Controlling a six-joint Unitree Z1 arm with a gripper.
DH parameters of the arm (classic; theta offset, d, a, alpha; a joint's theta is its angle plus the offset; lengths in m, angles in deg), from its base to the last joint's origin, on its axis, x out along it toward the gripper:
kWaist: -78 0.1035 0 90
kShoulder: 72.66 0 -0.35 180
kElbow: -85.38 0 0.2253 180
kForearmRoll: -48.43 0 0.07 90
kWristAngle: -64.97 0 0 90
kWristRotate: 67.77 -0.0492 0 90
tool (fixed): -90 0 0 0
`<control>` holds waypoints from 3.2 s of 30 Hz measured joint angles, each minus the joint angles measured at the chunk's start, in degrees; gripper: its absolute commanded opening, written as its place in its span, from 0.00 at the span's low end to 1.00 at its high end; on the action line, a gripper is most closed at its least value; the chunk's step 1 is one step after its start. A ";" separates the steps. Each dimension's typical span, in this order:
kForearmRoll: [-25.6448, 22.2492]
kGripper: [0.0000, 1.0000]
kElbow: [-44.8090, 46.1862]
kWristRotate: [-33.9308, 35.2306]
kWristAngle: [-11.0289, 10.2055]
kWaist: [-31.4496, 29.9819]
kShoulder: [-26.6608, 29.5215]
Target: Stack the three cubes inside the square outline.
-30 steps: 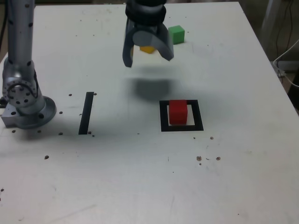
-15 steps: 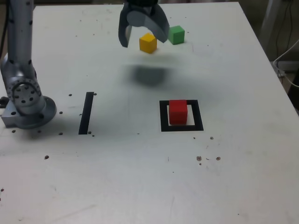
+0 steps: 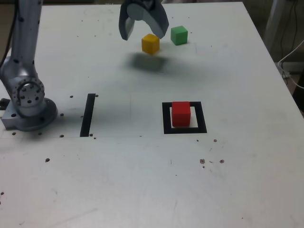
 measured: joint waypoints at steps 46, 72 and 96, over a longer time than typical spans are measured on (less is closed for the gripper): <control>1.16 0.45 -6.42 0.77 1.57 1.35 -11.08; 0.97 0.25 -5.43 4.05 5.40 -0.76 -10.32; -3.34 0.25 2.69 31.95 10.30 -22.29 7.38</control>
